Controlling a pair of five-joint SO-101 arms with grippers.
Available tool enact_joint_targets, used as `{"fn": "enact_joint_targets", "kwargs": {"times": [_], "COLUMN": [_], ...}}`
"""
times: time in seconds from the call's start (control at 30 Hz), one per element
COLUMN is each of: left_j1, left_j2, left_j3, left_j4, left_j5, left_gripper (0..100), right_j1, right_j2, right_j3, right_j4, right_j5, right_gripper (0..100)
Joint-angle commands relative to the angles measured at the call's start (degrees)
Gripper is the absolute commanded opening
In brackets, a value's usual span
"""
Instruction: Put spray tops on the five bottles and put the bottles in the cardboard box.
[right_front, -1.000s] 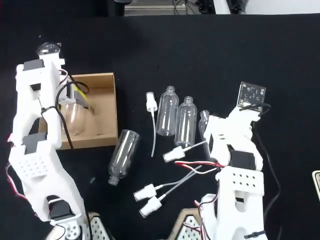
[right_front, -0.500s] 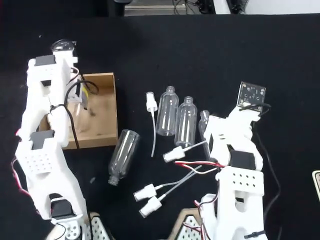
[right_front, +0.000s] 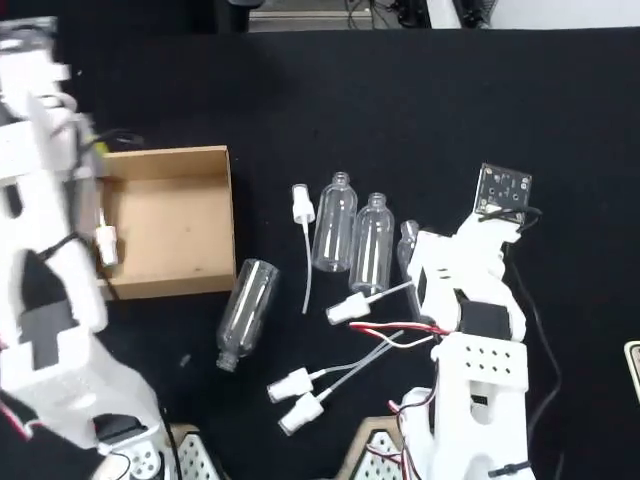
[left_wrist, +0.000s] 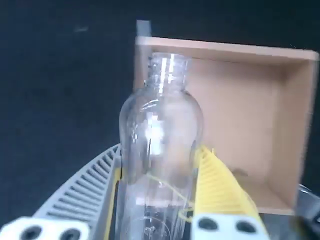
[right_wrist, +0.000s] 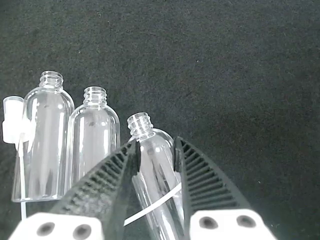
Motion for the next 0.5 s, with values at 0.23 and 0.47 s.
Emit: {"fn": "enact_joint_targets", "kwargs": {"times": [0.23,0.47], "left_j1": [-15.60,-18.77], "left_j2": [-18.11,-22.51], "left_j3": [22.02,50.59], "left_j4": [-10.37,-40.53], "left_j5": [-5.98,-3.87], "left_gripper": [3,3], "right_j1": [-5.63,-11.25], "right_j2": [-4.97,-12.62], "right_j3": [-10.33,-7.43], "right_j4": [13.27,11.52], "right_j5": [-0.18,0.00], "right_gripper": [9.9,9.9]}}
